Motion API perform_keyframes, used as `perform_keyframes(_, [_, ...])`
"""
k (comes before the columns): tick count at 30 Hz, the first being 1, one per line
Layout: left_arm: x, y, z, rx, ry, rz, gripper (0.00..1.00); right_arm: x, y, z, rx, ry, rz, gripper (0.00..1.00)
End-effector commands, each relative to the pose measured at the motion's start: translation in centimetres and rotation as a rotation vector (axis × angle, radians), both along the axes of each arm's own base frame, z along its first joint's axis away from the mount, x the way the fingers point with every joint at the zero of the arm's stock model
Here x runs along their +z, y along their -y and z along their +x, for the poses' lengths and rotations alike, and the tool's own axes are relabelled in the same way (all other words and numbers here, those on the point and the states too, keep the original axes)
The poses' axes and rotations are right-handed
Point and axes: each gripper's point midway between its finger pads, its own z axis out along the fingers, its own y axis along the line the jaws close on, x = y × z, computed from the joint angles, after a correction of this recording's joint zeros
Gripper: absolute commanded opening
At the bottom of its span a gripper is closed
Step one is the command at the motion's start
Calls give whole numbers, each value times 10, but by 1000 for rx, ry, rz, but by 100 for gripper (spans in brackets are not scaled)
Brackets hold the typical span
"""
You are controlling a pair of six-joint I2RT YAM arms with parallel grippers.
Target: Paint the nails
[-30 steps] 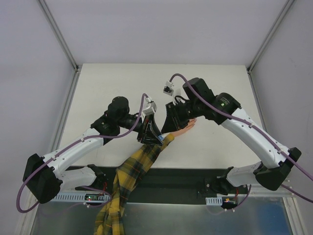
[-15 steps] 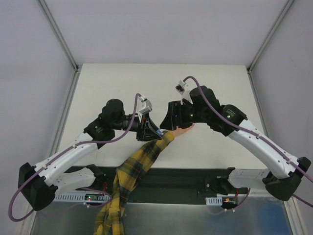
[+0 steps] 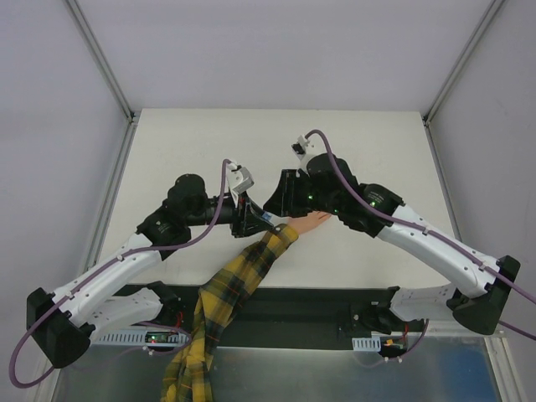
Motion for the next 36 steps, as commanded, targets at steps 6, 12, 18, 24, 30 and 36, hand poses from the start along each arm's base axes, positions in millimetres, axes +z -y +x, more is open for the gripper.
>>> perform_keyframes(6, [19,-1,-8,-31,79,-48,0,13,-6,3,19,82,35,1])
perform_keyframes(12, [35,5,-42,-246,48,-128,0,9,-9,-15,303,332,34,1])
perform_keyframes(18, [58,-3,-86,-508,51,-243,0,25,-20,-82,759,521,300,1])
perform_keyframes(24, [60,-13,-104,-603,33,-260,0,27,-22,-96,865,493,379,0])
perform_keyframes(30, [53,-3,-84,-476,14,-234,0,36,-7,-59,544,445,256,17])
perform_keyframes(36, [38,0,-40,-191,71,-151,0,34,27,-15,68,278,118,58])
